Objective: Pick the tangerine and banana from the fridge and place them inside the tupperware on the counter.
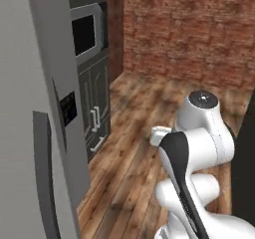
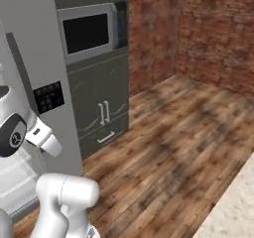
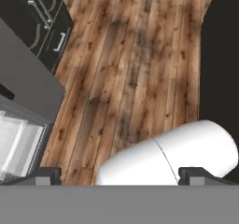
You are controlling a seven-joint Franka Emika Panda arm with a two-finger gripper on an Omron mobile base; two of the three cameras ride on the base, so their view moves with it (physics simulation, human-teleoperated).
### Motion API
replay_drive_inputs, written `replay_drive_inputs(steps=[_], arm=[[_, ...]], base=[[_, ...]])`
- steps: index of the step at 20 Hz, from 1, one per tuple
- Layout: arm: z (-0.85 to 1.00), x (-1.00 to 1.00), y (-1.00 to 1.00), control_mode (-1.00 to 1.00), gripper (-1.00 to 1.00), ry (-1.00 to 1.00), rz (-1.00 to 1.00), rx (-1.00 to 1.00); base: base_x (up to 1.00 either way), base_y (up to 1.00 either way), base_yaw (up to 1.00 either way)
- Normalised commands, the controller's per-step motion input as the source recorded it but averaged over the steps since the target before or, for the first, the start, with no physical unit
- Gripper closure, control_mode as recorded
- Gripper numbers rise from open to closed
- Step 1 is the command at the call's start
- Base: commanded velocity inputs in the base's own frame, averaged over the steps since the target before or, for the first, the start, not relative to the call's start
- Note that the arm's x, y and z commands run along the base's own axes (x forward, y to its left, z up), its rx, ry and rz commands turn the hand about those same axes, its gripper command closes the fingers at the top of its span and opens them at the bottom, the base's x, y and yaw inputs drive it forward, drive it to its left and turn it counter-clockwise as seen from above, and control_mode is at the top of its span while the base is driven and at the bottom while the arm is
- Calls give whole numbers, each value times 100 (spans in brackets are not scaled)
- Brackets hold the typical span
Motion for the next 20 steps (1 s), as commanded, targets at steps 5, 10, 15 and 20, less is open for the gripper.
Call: replay_drive_inputs(steps=[5,10,15,20], arm=[[0,0,0,100,-100,0,0,0],[0,0,0,100,-100,0,0,0],[0,0,0,100,-100,0,0,0],[0,0,0,100,-100,0,0,0]], base=[[70,9,100],[69,-34,96],[30,-68,69],[28,-58,56]])
